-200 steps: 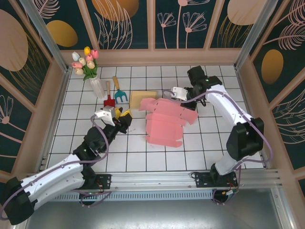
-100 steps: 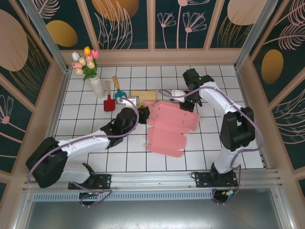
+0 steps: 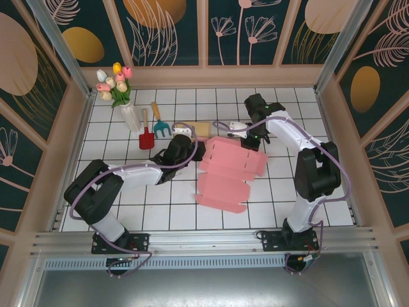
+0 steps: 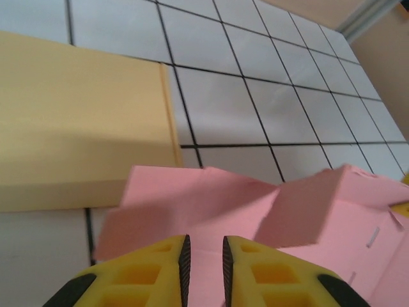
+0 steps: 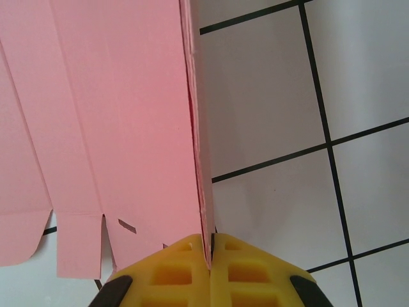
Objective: Fold the paper box
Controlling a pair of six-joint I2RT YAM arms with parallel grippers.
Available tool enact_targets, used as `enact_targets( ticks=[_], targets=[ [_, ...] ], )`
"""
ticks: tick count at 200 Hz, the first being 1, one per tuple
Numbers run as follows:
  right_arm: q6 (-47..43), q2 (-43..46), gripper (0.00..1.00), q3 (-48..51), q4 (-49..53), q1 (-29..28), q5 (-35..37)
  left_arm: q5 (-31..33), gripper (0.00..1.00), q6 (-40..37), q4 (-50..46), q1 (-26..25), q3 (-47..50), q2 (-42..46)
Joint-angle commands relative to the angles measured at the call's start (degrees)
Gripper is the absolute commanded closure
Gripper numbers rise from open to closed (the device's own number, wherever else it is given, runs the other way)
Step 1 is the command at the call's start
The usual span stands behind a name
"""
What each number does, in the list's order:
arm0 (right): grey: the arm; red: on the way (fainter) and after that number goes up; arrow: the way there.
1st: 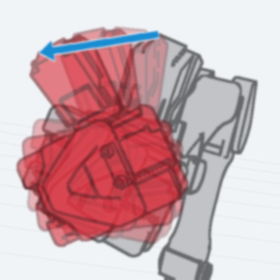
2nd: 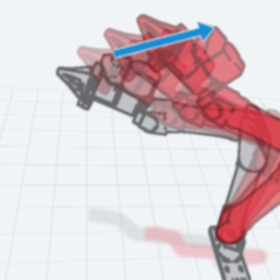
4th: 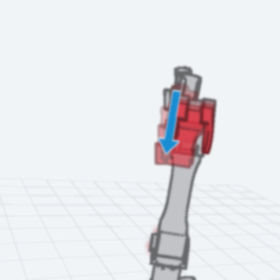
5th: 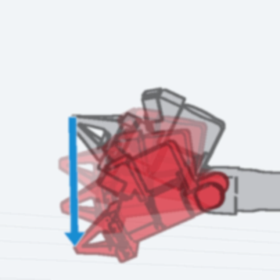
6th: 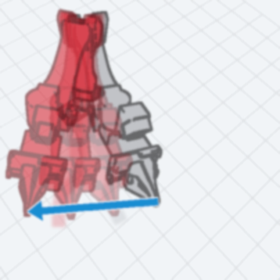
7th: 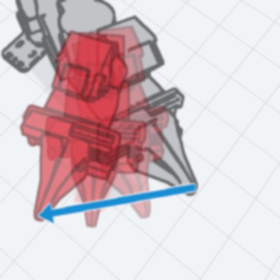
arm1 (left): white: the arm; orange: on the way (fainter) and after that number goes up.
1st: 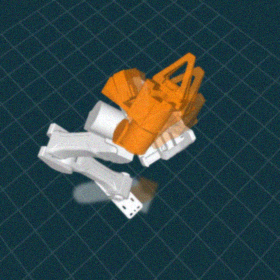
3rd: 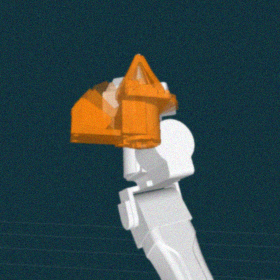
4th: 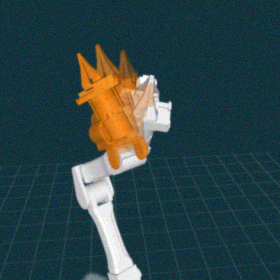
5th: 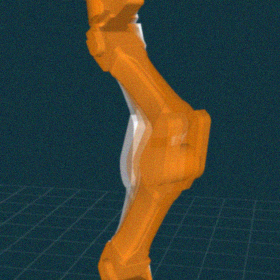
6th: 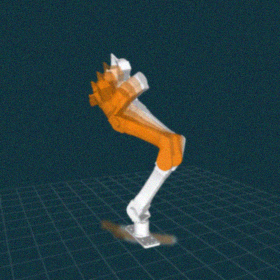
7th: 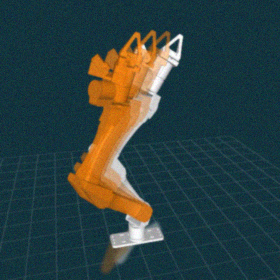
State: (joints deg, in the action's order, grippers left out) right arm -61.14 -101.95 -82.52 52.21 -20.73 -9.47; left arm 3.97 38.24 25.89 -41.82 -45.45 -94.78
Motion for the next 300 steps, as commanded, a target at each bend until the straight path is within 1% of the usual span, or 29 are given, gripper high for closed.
enact_targets(
  ticks=[1, 44, 52, 70, 81, 97, 103, 109, 137, 196, 244, 300],
  targets=[
    [-0.5, 0.0, 1.00, 0.1, -0.4, -0.3, -0.6, -5.6, 0.78, -0.1, 3.8, -0.2, -3.1, -1.5],
    [1.1, -0.9, 1.00, 0.3, -1.4, -0.6, -1.0, -8.8, 0.80, 0.0, 4.4, -0.9, -5.7, -3.0],
    [1.3, -1.1, 1.00, 0.3, -1.5, -0.6, -1.1, -9.2, 0.79, 0.2, 4.5, -1.0, -6.0, -4.7],
    [2.0, -1.3, 1.00, 0.6, -2.2, -0.6, -1.2, -9.4, 0.78, 0.1, 4.6, -1.1, -5.9, -5.1],
    [2.0, -1.3, 1.00, 1.1, -2.6, -0.6, -1.2, -8.4, 0.76, -0.3, 4.4, -1.0, -5.3, -4.7],
    [2.0, -0.8, 1.00, 2.2, -4.1, -0.6, -0.4, -6.5, 0.69, -0.9, 3.2, -1.1, -3.7, -3.7],
    [1.9, -0.5, 1.00, 2.8, -4.7, -0.5, -0.1, -5.4, 0.68, -0.9, 2.2, -1.1, -3.1, -3.7],
    [1.8, -0.1, 1.00, 3.3, -5.2, -0.6, -0.1, -4.3, 0.68, -0.9, 1.1, -1.0, -2.5, -1.8],
    [1.3, 1.1, 1.00, 5.5, -7.2, -0.5, 0.5, -1.2, 0.68, -0.6, -1.3, -0.9, 2.1, 1.3],
    [1.5, 3.5, 1.00, 7.7, -8.8, -0.7, 1.5, 4.7, 0.75, 0.3, -4.8, -1.0, 9.7, 7.7],
    [2.6, 5.4, 1.00, 8.1, -10.6, -0.7, 1.8, 0.0, 0.80, 0.7, -2.4, -1.4, 10.9, 6.4],
    [2.9, 8.3, 1.00, 10.4, -12.8, -0.7, 1.9, -6.3, 0.83, 2.5, 0.5, -4.0, 6.6, 2.3]
  ],
)
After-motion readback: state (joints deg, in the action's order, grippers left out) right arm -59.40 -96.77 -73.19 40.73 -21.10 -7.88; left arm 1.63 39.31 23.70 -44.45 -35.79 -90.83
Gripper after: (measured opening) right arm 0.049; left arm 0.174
